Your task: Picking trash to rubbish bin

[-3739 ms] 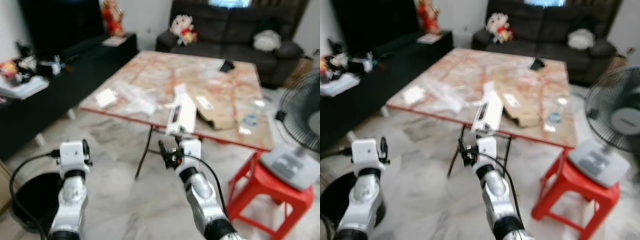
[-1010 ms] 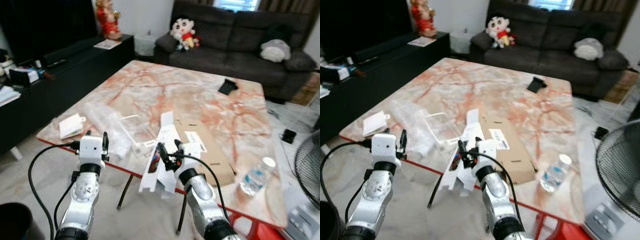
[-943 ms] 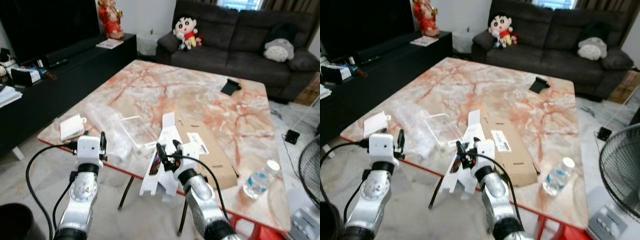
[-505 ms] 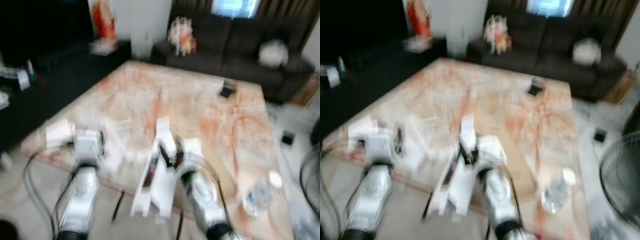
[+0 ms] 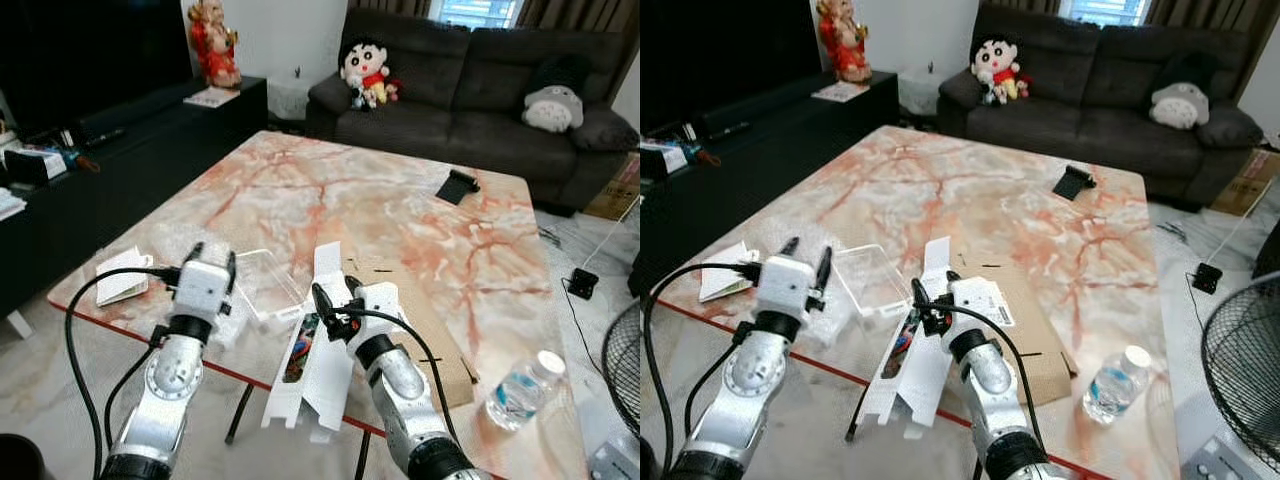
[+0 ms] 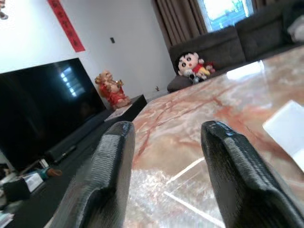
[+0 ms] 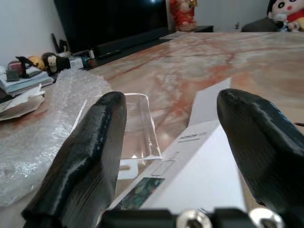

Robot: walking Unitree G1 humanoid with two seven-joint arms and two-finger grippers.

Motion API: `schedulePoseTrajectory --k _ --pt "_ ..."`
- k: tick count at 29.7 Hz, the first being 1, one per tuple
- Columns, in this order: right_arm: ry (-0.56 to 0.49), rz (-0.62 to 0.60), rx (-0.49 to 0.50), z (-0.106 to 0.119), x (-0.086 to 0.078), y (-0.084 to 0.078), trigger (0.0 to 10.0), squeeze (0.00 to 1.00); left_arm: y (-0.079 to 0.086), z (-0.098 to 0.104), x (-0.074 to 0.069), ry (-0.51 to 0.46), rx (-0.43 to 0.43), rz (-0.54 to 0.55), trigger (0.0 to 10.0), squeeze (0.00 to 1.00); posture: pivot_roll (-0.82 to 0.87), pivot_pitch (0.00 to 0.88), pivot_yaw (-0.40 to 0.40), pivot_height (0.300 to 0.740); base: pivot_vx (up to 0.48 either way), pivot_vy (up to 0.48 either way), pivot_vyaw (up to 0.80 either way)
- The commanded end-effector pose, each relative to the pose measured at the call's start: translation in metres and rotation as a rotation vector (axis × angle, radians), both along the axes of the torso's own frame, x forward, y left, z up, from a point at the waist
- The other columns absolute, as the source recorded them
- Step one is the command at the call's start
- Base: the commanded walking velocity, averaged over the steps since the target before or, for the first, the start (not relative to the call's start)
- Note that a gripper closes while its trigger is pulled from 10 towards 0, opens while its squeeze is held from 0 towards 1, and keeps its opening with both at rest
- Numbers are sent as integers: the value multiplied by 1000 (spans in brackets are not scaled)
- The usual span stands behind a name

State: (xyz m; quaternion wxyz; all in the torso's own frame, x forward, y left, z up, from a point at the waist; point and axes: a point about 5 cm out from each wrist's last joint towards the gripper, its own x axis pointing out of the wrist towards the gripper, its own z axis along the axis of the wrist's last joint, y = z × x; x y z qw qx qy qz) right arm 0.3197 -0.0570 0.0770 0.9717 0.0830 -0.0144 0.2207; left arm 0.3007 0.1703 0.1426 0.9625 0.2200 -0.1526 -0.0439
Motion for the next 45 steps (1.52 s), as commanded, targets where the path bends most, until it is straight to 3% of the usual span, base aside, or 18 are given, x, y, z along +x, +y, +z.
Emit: schedulePoseTrajectory --k 1,4,5,6,10,14,15,19,23,33,45 --pt "0 6 14 1 0 4 10000 0 -1 2 -4 16 57 -28 10000 1000 77 10 -49 740 0 0 0" --pt "2 7 14 1 -1 4 10000 0 -4 0 -10 68 192 -81 10000 1000 79 12 -51 740 0 0 0" --pt "2 7 14 1 -1 4 10000 0 -4 0 -10 68 192 -81 10000 1000 79 12 -51 740 0 0 0" --pt "5 12 11 0 -1 4 10000 0 -6 -4 -14 136 309 -119 10000 1000 83 11 -53 740 0 0 0" --pt "8 16 10 -1 -1 5 10000 0 -5 -13 -17 224 404 -133 10000 1000 86 12 -55 740 0 0 0" --pt "9 19 10 -1 -1 5 10000 0 -6 -15 -20 269 422 -143 10000 1000 85 12 -55 740 0 0 0" --pt "10 21 10 -1 -1 6 10000 0 -8 -19 -20 294 418 -158 10000 0 84 10 -55 740 0 0 0" --pt "10 27 9 -1 -1 6 10000 0 -14 -28 -22 369 417 -194 10000 0 81 7 -54 740 0 0 0" --pt "9 25 5 -1 -1 5 10000 0 -17 -30 -23 385 433 -208 10000 0 77 0 -52 740 0 0 0" --pt "6 40 0 0 -2 8 10000 0 -10 -34 -17 452 500 -138 10000 0 79 0 -53 740 0 0 0" --pt "4 49 0 -1 -2 9 10000 0 -2 -39 -15 517 504 -72 10000 0 78 0 -55 740 0 0 0"
